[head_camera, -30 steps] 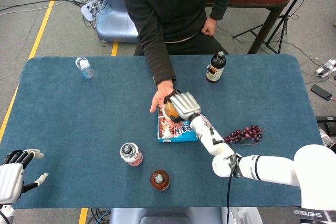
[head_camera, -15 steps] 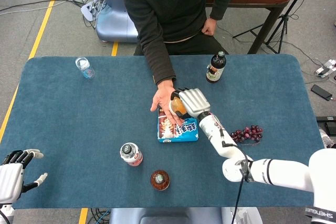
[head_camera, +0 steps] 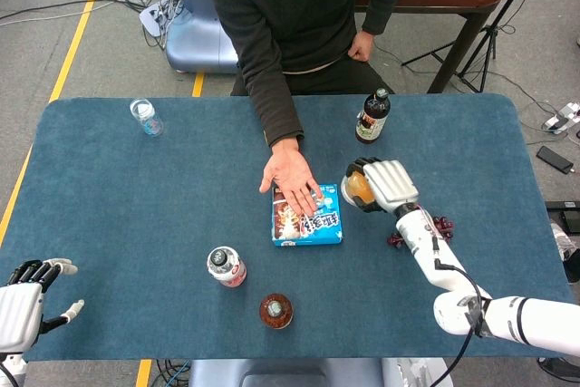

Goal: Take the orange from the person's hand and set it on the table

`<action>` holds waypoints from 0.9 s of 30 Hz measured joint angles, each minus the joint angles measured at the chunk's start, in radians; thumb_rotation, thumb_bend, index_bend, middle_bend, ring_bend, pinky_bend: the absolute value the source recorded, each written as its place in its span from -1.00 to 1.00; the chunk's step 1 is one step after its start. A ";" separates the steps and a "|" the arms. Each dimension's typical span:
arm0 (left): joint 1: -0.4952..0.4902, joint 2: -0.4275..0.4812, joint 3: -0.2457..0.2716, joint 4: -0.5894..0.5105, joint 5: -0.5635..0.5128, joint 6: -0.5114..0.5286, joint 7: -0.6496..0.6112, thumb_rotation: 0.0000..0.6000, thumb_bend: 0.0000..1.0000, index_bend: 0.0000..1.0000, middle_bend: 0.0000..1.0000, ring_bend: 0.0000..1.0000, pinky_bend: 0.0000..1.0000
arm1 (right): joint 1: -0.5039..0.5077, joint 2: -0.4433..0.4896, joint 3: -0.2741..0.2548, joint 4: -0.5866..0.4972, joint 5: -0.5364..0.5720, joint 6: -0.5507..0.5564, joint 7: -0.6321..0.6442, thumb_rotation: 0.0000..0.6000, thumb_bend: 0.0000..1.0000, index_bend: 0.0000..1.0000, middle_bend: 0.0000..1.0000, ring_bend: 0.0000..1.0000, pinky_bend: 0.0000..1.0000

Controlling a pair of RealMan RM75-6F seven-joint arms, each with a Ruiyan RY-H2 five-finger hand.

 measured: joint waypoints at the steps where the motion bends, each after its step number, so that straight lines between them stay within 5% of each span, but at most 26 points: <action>1: 0.000 -0.001 0.000 0.000 0.000 -0.001 0.000 1.00 -0.66 -0.20 -0.32 -0.42 -0.64 | -0.008 0.001 -0.004 0.004 -0.004 0.001 0.007 1.00 0.00 0.11 -0.17 -0.37 0.24; 14: 0.000 -0.004 0.002 0.006 0.001 -0.004 -0.004 1.00 -0.66 -0.20 -0.32 -0.42 -0.64 | -0.067 -0.093 -0.049 0.180 -0.047 -0.091 0.091 1.00 -0.01 0.09 -0.26 -0.41 0.20; 22: -0.001 -0.008 0.003 0.008 -0.001 -0.009 -0.002 1.00 -0.66 -0.20 -0.32 -0.42 -0.64 | -0.081 -0.146 -0.058 0.270 -0.048 -0.170 0.122 1.00 -0.08 -0.59 -0.68 -0.82 -0.35; 27: -0.002 -0.009 0.003 0.009 0.000 -0.012 -0.001 1.00 -0.66 -0.19 -0.32 -0.42 -0.64 | -0.095 -0.131 -0.055 0.254 -0.076 -0.167 0.136 1.00 -0.09 -0.75 -0.87 -0.98 -0.51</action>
